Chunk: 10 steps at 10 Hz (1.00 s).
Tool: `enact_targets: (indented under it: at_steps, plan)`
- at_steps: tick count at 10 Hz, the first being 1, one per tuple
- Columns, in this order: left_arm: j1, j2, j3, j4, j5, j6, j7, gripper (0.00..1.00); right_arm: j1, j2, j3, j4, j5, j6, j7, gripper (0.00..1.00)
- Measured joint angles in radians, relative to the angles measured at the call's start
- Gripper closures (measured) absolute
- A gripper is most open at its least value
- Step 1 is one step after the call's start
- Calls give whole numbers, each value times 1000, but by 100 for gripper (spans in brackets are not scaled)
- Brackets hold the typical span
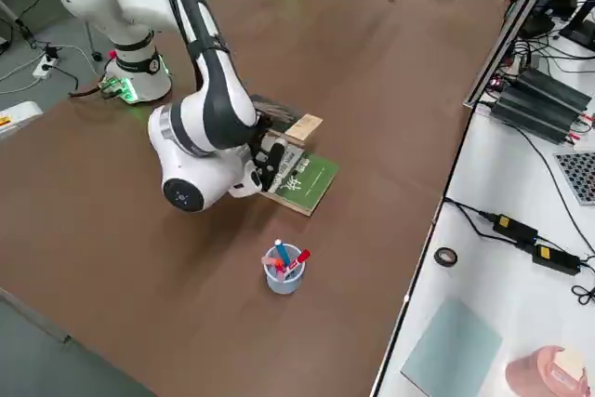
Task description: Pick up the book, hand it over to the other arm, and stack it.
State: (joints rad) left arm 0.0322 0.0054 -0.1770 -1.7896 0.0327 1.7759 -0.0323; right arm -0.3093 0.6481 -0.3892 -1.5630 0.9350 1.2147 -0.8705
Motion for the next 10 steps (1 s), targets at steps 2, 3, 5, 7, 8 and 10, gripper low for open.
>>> enact_targets:
  at_steps: [2, 3, 5, 7, 8, 10]
  plan:
    - [0, -28, 7, -62, 0, 26, -6, 0, -15, 18, 0, 28, 0, 0, -22, 85]
    - [0, -36, 9, -83, 0, 39, -8, 0, -19, 28, 0, 40, 0, 1, -35, 85]
    - [0, -56, 11, -130, 0, 83, -12, 0, -21, 49, 1, 52, 0, 20, -65, 85]
    - [0, -78, 11, -168, 0, 110, -13, 0, -21, 67, 3, 57, 0, 69, -83, 85]
    - [0, -87, 11, -173, 0, 108, -13, 0, -21, 74, 3, 58, 0, 86, -88, 85]
    - [-1, -114, 19, -162, -1, 57, -13, 0, -22, 78, 3, 60, 0, 103, -86, 85]
